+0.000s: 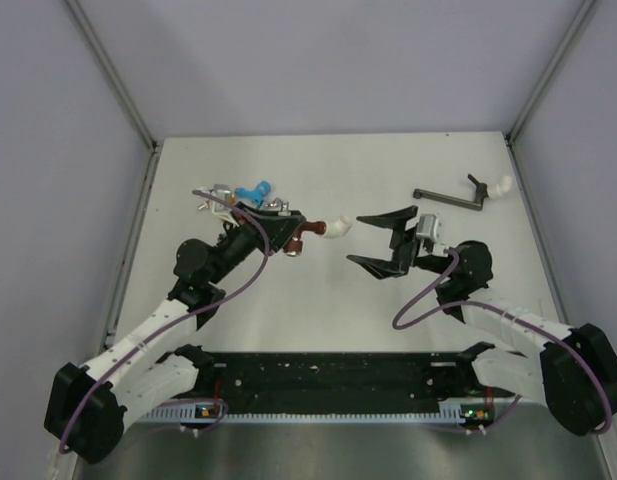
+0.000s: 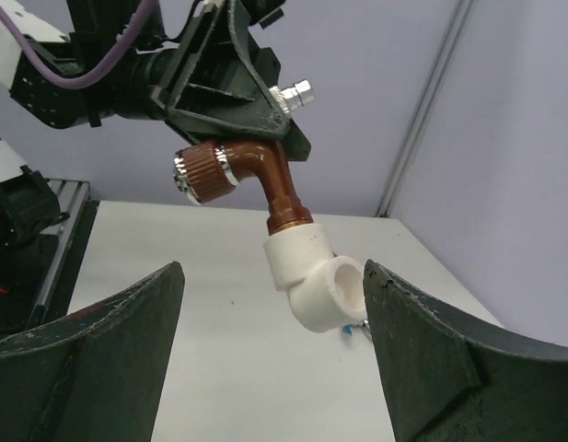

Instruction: Install the water faucets

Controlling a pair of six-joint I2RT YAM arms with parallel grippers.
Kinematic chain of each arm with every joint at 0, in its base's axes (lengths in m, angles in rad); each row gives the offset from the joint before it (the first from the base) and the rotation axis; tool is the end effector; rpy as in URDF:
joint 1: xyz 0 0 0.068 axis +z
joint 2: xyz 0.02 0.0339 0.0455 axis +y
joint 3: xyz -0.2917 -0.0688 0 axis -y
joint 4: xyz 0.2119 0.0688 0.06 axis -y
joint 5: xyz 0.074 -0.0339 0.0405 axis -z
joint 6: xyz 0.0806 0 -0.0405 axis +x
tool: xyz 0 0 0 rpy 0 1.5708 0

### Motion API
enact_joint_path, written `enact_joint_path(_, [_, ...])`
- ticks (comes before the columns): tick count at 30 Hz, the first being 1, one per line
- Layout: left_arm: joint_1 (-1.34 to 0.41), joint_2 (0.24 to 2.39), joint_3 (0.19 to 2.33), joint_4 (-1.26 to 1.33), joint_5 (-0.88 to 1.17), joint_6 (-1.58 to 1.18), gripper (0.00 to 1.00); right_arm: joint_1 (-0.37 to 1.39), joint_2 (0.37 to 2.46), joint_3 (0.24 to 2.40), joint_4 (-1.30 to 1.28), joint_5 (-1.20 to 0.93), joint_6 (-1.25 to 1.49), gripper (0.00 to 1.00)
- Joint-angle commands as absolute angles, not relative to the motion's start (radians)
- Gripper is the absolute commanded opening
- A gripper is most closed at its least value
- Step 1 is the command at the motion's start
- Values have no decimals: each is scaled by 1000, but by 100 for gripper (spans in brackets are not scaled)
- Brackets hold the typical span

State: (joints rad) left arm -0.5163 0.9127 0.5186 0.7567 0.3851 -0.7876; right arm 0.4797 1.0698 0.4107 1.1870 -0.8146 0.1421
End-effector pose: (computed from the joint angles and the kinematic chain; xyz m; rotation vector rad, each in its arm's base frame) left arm 0.1584 -0.1247 0.3711 0.1888 1.3431 -1.3498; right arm 0.1467 0.1424 0.3521 -0.9263 0.8766 0.9619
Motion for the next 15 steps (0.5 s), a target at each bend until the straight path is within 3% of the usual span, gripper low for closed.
enact_joint_path(1, [-518, 897, 523, 825, 298, -847, 0, 517, 1091, 428, 1335, -865, 180, 77])
enact_joint_path(9, [-518, 887, 532, 781, 255, -905, 0, 587, 1097, 482, 1120, -839, 6, 77])
enact_joint_path(15, [-518, 887, 534, 813, 301, -926, 0, 592, 1155, 500, 1130, -807, -49, 77])
